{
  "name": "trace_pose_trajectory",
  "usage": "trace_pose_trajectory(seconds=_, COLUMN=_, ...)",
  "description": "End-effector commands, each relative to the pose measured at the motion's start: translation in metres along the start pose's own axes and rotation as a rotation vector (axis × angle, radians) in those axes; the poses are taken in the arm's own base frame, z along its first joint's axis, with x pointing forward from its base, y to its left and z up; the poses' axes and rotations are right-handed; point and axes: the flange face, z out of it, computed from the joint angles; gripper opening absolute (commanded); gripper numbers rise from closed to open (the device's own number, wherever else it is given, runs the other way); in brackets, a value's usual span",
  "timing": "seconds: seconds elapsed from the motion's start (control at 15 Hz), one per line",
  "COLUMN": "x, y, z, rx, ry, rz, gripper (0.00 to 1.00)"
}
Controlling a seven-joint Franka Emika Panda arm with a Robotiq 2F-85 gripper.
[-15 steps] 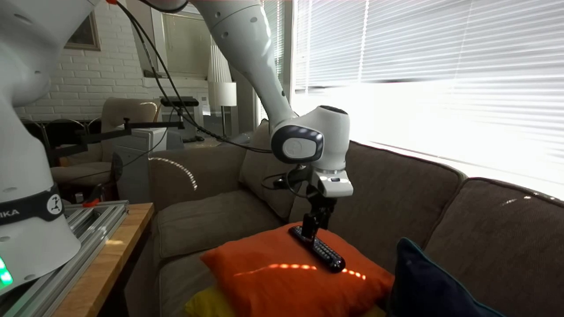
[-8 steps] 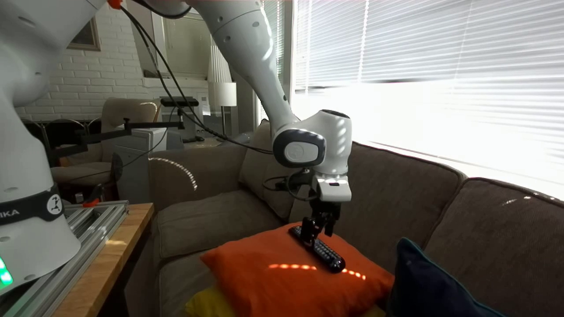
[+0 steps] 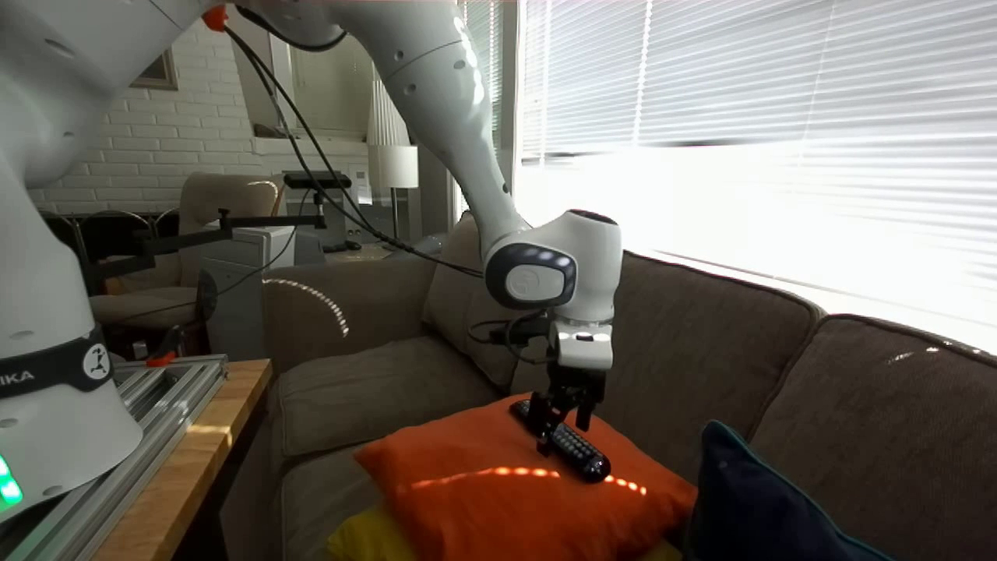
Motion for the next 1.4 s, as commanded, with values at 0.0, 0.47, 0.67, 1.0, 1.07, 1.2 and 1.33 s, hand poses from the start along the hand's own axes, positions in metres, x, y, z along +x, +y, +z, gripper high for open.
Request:
trace_pose_trajectory(seconds=0.0, x=0.000, y=-0.010, z=0.010, rx=-0.013, ry=0.011, rz=0.032, gripper=0.72)
trace_pose_trajectory(seconds=0.47, x=0.001, y=-0.008, z=0.002, rx=-0.014, ry=0.009, rz=0.010, gripper=0.32)
trace_pose_trajectory(seconds=0.67, x=0.005, y=-0.003, z=-0.009, rx=-0.010, ry=0.019, rz=-0.035, gripper=0.31)
trace_pose_trajectory(seconds=1.0, x=0.031, y=0.018, z=-0.034, rx=-0.008, ry=0.042, rz=-0.302, gripper=0.31)
trace_pose_trajectory(seconds=1.07, x=0.041, y=0.024, z=-0.037, rx=-0.013, ry=0.055, rz=-0.356, gripper=0.31)
trace_pose_trajectory(seconds=1.2, x=0.061, y=0.036, z=-0.042, rx=-0.018, ry=0.066, rz=-0.464, gripper=0.31)
trace_pose_trajectory(seconds=1.33, x=0.081, y=0.049, z=-0.046, rx=-0.034, ry=0.082, rz=-0.570, gripper=0.31)
